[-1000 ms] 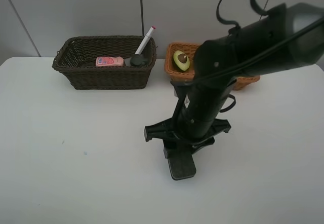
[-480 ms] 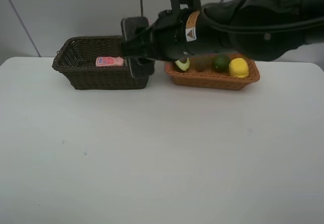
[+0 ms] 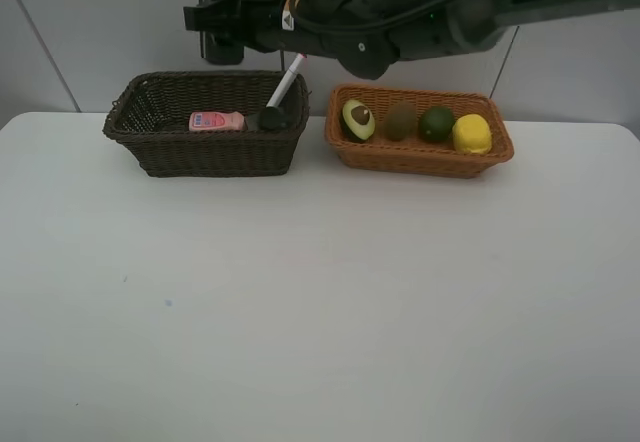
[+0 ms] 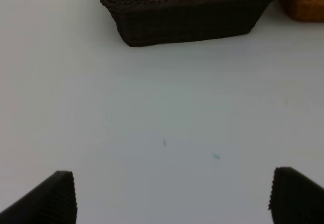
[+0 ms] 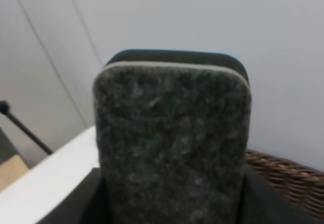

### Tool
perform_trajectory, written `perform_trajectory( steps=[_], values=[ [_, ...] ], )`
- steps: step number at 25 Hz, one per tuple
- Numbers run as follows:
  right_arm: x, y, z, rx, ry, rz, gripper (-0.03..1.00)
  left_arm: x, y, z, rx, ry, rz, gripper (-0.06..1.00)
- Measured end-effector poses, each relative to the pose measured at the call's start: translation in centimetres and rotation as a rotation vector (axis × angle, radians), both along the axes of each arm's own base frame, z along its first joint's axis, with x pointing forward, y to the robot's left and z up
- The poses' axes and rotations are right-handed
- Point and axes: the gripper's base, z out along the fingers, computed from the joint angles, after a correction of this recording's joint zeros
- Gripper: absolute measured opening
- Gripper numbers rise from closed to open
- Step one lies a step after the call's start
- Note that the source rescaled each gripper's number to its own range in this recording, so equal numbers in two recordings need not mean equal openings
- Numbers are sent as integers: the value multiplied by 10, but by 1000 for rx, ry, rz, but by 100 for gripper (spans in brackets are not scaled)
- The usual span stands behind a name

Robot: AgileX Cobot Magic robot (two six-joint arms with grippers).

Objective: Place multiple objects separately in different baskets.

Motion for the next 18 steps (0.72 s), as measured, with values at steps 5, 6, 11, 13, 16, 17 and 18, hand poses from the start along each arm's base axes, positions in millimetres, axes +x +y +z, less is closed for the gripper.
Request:
perform_trajectory(
  steps=[5, 6, 11, 13, 16, 17, 18],
  values=[
    [29, -3, -34, -110, 98, -79, 71, 0, 0, 0, 0, 0, 0, 100],
    [30, -4, -38, -131, 117, -90, 81, 0, 0, 0, 0, 0, 0, 100],
    [28, -12, -43, -218, 189, -129, 98, 0, 0, 0, 0, 0, 0, 100],
    [26, -17, -33, -260, 203, -148, 99, 0, 0, 0, 0, 0, 0, 100],
    [20, -33, 4, -315, 194, -196, 100, 0, 0, 0, 0, 0, 0, 100],
    [18, -43, 21, -319, 193, -222, 100, 0, 0, 0, 0, 0, 0, 100],
    [17, -53, 35, -324, 198, -253, 100, 0, 0, 0, 0, 0, 0, 100]
  ],
)
